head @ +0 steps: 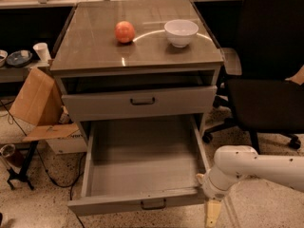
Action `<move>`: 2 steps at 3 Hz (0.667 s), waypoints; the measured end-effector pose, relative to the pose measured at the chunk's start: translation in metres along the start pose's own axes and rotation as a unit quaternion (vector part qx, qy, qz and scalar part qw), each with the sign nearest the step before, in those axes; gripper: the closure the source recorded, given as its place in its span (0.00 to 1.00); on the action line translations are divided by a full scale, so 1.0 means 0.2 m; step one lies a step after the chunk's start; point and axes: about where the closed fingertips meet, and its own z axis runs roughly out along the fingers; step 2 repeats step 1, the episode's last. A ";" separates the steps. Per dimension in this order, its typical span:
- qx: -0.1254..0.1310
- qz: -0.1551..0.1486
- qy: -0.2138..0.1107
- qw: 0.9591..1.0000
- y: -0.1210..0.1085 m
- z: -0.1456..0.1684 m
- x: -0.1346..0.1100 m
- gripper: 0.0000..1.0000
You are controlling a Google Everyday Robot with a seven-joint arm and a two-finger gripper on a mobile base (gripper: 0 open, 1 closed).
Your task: Open middle drawer
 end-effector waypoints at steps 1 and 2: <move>0.011 0.004 -0.005 1.000 0.01 -0.02 0.02 0.00; 0.011 0.004 -0.005 1.000 0.01 -0.02 0.02 0.00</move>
Offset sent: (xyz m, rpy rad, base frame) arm 0.0000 0.0000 0.0000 0.0000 0.0000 0.0000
